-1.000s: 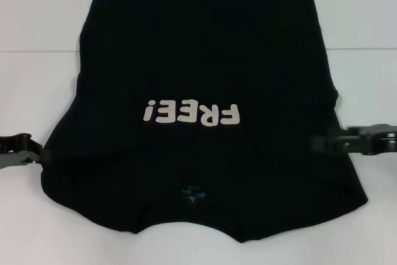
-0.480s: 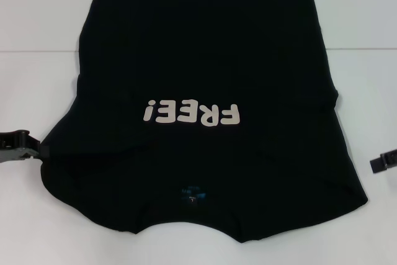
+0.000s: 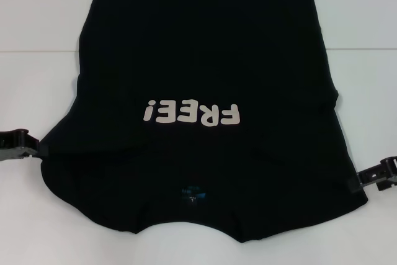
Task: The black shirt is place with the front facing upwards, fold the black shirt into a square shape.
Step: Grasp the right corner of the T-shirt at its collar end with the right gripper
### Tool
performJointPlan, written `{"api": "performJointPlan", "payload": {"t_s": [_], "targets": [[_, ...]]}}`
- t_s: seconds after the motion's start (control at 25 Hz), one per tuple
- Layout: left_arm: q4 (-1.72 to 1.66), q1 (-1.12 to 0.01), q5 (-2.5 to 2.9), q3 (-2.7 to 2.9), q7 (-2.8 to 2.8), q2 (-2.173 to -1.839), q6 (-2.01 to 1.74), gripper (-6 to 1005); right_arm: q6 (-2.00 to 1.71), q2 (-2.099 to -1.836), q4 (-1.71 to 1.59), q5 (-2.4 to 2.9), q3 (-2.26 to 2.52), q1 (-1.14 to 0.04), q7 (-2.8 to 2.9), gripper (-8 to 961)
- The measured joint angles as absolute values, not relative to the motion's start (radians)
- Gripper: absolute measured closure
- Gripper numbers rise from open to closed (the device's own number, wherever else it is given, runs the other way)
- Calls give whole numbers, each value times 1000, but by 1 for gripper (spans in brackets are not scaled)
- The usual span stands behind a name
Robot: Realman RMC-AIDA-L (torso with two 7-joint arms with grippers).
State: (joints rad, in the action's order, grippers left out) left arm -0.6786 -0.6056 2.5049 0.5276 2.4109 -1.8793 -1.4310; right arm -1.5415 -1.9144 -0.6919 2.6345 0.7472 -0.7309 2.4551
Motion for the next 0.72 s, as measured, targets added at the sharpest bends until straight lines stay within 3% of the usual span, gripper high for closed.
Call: {"api": "performJointPlan", "payload": {"t_s": [0.72], "targets": [[-680, -595, 2505, 528, 2408, -1884, -1433, 974, -1525, -1946, -684, 2638, 787, -735, 2455, 55]]}}
